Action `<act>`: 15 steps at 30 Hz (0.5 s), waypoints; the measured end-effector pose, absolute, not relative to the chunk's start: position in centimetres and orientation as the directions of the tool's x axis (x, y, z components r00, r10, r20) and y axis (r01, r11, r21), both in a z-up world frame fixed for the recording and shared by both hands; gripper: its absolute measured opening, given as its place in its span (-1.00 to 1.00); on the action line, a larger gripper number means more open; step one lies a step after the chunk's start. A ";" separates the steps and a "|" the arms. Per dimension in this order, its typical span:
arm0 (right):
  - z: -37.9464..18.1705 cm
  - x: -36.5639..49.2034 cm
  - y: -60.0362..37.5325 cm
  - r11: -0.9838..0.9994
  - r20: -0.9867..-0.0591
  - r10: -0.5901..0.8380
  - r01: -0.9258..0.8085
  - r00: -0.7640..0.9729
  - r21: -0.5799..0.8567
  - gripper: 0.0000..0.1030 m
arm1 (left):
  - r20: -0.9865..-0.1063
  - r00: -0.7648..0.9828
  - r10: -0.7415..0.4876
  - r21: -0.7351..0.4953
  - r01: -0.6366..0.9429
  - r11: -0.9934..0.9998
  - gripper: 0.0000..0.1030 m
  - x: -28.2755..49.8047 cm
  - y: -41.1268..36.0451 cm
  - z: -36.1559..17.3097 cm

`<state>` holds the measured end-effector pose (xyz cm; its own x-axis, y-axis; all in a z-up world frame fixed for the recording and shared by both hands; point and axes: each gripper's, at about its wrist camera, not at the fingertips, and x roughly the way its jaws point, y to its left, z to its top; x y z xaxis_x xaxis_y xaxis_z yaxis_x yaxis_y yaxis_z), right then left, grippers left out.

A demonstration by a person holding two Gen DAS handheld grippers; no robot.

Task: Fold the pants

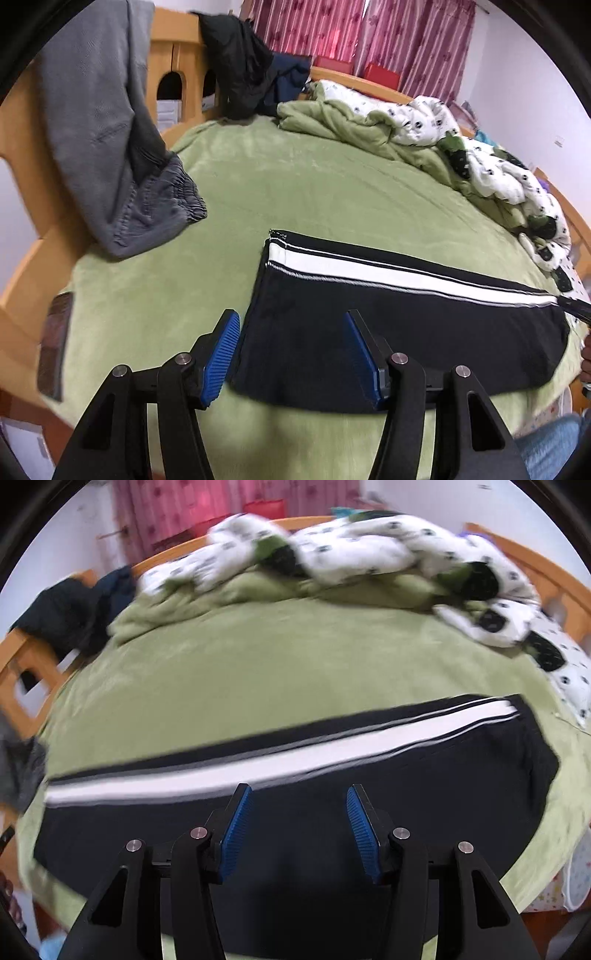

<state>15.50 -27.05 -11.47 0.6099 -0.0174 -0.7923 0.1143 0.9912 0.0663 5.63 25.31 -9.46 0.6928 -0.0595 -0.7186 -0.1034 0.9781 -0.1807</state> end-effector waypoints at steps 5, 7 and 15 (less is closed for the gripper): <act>-11.7 12.1 -23.8 0.988 -0.750 0.060 0.069 0.658 0.139 0.11 | -0.727 0.679 -0.103 -0.245 -0.117 0.962 0.08 1.8 24.8 -10.2; -12.7 11.2 -23.6 0.975 -0.748 0.114 0.071 0.654 0.211 0.11 | -0.734 0.664 -0.140 -0.295 -0.125 0.947 0.08 1.1 24.6 -12.0; -15.0 10.2 -23.9 0.979 -0.776 0.077 0.101 0.626 0.178 0.11 | -0.652 0.659 -0.375 -0.610 -0.163 0.775 -0.03 0.1 24.3 -22.8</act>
